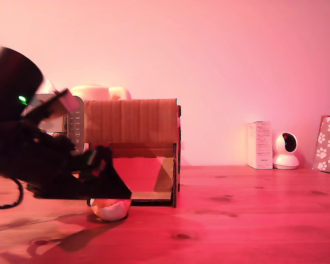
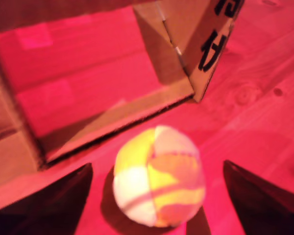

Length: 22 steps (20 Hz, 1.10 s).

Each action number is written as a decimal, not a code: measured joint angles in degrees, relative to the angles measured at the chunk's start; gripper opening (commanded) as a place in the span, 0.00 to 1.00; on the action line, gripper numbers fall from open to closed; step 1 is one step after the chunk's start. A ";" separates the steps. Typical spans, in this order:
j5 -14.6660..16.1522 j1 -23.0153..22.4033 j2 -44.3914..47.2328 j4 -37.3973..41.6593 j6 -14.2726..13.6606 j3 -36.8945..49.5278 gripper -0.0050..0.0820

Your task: Drop the footbag into the cardboard dice tower

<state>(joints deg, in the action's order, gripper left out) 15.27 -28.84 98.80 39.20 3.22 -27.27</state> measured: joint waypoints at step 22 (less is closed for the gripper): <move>3.76 0.07 -32.39 -24.35 -0.42 -0.26 0.15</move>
<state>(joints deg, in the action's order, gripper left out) 19.03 -28.77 66.41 14.85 2.81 -27.53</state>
